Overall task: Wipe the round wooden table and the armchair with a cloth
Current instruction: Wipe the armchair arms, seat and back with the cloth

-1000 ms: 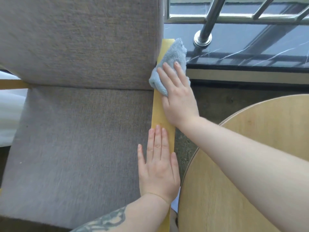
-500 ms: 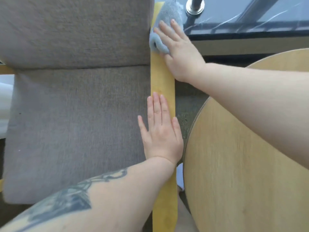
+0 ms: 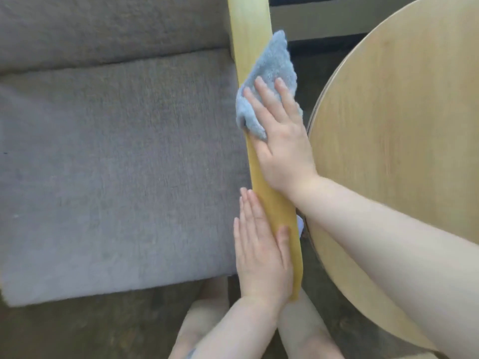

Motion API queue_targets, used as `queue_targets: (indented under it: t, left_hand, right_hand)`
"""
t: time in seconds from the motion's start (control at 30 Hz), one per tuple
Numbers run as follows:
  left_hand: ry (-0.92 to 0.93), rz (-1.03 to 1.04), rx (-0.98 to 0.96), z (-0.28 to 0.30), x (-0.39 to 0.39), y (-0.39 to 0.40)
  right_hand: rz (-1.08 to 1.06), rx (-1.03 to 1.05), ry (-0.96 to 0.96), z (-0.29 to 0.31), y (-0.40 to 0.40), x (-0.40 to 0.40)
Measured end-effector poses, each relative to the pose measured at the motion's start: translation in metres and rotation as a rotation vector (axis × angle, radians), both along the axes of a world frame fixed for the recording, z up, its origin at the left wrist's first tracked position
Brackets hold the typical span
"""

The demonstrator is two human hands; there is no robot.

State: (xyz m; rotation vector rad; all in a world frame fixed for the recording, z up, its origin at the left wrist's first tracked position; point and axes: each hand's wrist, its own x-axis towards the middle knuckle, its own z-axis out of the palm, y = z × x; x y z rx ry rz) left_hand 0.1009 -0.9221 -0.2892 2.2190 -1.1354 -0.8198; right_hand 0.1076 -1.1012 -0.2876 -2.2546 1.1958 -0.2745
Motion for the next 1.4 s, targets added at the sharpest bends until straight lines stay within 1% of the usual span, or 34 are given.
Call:
queue_targets:
  t: [0.03,0.1,0.17,0.2,0.23,0.3,0.33,0.4,0.5,0.57,0.63,0.67,0.73,0.8,0.87,0.93,0.97,1.03,1.1,1.13,1.17,1.2,1.27,1.3,1.33,1.37,1.4]
  left_hand:
    - [0.006,-0.057,-0.006,0.000,0.005,0.006]
    - [0.060,-0.181,-0.030,0.001,0.021,0.016]
    - [0.193,-0.257,-0.054,0.003,0.037,0.021]
    - [0.251,-0.275,-0.055,0.005,0.042,0.021]
    - [0.289,-0.278,-0.056,0.006,0.045,0.019]
    - [0.324,-0.266,-0.067,0.008,0.048,0.015]
    - [0.316,-0.271,-0.081,0.009,0.051,0.012]
    - [0.222,-0.317,-0.133,0.004,0.060,-0.001]
    - [-0.074,-0.471,-0.153,-0.006,0.069,-0.029]
    - [-0.213,-0.538,-0.124,-0.010,0.067,-0.040]
    - [-0.281,-0.585,-0.099,-0.010,0.069,-0.043]
    - [-0.320,-0.612,-0.081,-0.009,0.070,-0.043]
    - [-0.397,-0.637,-0.036,-0.004,0.069,-0.042]
    - [-0.462,-0.624,-0.022,0.000,0.064,-0.041]
    - [-0.507,-0.620,-0.010,0.002,0.060,-0.041]
    - [-0.559,-0.628,0.011,0.002,0.059,-0.043]
    - [-0.583,-0.630,0.021,0.002,0.061,-0.043]
    - [-0.580,-0.668,0.000,0.006,0.061,-0.041]
    - [-0.544,-0.797,-0.030,0.010,0.055,-0.030]
    - [-0.537,-0.877,-0.044,0.010,0.052,-0.021]
    - [-0.542,-0.931,-0.055,0.010,0.049,-0.013]
    - [-0.547,-0.979,-0.061,0.010,0.047,-0.006]
    - [-0.561,-1.078,-0.055,0.012,0.049,0.005]
    - [-0.571,-1.141,-0.056,0.013,0.056,0.007]
    - [-0.575,-1.220,-0.070,0.014,0.065,0.007]
    - [-0.573,-1.301,-0.094,0.015,0.073,0.005]
    - [-0.563,-1.363,-0.109,0.016,0.079,0.002]
  right_hand:
    - [-0.020,0.014,-0.017,0.002,0.028,-0.011]
    - [0.050,0.044,-0.015,0.008,0.077,-0.043]
    - [0.067,0.064,-0.045,0.009,0.082,-0.051]
    - [0.007,0.076,-0.076,0.008,0.074,-0.044]
    - [-0.097,0.098,-0.099,0.006,0.064,-0.031]
    - [-0.330,0.198,-0.164,0.009,0.051,-0.008]
    - [-0.396,0.196,-0.165,0.010,0.058,-0.006]
    - [-0.465,0.136,-0.106,0.015,0.099,-0.024]
    - [-0.553,0.024,0.007,0.020,0.179,-0.045]
    - [-0.652,-0.026,0.079,0.014,0.191,-0.034]
    - [-0.739,-0.023,0.098,0.018,0.178,-0.016]
    - [-0.735,-0.038,0.119,0.018,0.179,-0.016]
    - [-0.625,-0.062,0.167,0.015,0.206,-0.034]
    - [-0.590,-0.047,0.159,0.014,0.240,-0.052]
    - [-0.694,-0.019,0.082,0.015,0.238,-0.045]
    - [-0.853,0.033,0.010,0.016,0.210,-0.026]
    - [-0.892,0.049,-0.024,0.017,0.204,-0.023]
    - [-0.876,0.022,-0.037,0.012,0.224,-0.028]
    - [-0.933,0.036,-0.142,0.014,0.264,-0.031]
    - [-1.012,0.047,-0.213,0.018,0.276,-0.026]
    - [-1.111,0.071,-0.328,0.020,0.272,-0.020]
    - [-1.288,0.127,-0.500,0.022,0.257,-0.012]
    - [-1.797,0.357,-0.924,0.030,0.227,-0.005]
    - [-1.992,0.490,-1.109,0.033,0.222,-0.005]
    - [-2.097,0.688,-1.303,0.034,0.225,-0.005]
    - [-2.105,0.841,-1.459,0.038,0.232,-0.006]
    - [-2.081,0.919,-1.556,0.042,0.237,-0.007]
